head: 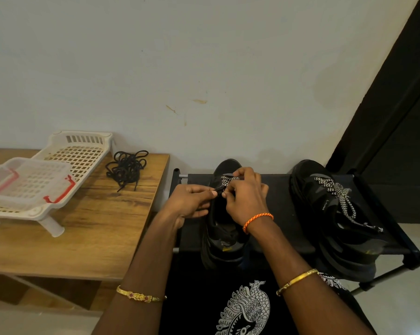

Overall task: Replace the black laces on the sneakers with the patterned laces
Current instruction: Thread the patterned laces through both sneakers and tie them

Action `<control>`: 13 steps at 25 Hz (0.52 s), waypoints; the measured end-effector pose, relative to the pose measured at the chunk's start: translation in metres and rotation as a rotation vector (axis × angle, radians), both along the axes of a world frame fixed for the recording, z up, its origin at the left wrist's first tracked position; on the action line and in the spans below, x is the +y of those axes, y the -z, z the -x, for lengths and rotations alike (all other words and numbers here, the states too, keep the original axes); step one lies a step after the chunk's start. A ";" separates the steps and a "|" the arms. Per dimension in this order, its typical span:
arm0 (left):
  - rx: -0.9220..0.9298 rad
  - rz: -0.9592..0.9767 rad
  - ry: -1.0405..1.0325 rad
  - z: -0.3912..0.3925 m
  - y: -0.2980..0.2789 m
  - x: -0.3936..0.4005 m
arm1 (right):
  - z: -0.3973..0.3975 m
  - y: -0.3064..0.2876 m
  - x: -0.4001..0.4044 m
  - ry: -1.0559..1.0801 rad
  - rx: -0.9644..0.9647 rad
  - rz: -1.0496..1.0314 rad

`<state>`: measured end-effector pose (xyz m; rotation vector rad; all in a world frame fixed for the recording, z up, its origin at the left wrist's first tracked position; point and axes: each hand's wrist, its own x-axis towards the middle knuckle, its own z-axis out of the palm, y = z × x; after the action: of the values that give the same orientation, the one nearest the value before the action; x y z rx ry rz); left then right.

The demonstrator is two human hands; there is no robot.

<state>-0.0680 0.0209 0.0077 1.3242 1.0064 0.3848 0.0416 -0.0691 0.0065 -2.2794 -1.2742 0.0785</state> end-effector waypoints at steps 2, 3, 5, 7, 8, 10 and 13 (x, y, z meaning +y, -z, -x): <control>-0.002 -0.011 0.010 0.000 -0.001 -0.001 | -0.001 0.001 -0.001 0.014 0.020 0.005; -0.004 -0.017 0.013 0.000 -0.001 0.000 | -0.001 0.002 0.000 0.020 0.031 0.004; -0.013 -0.027 0.020 0.000 -0.001 -0.001 | -0.001 0.001 -0.001 0.031 0.068 -0.010; -0.016 -0.047 0.030 -0.001 -0.001 -0.002 | -0.002 0.001 -0.001 0.044 0.087 -0.015; -0.015 -0.058 0.033 -0.001 -0.001 -0.002 | -0.002 0.002 -0.001 0.052 0.087 -0.014; -0.012 -0.075 0.040 0.000 0.000 -0.002 | -0.001 0.003 0.000 0.070 0.110 -0.025; -0.009 -0.069 0.057 0.001 0.001 0.001 | 0.000 0.006 0.002 0.083 0.214 -0.065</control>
<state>-0.0694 0.0221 0.0065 1.4085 0.9531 0.3851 0.0416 -0.0673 0.0004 -2.1993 -1.0566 0.2410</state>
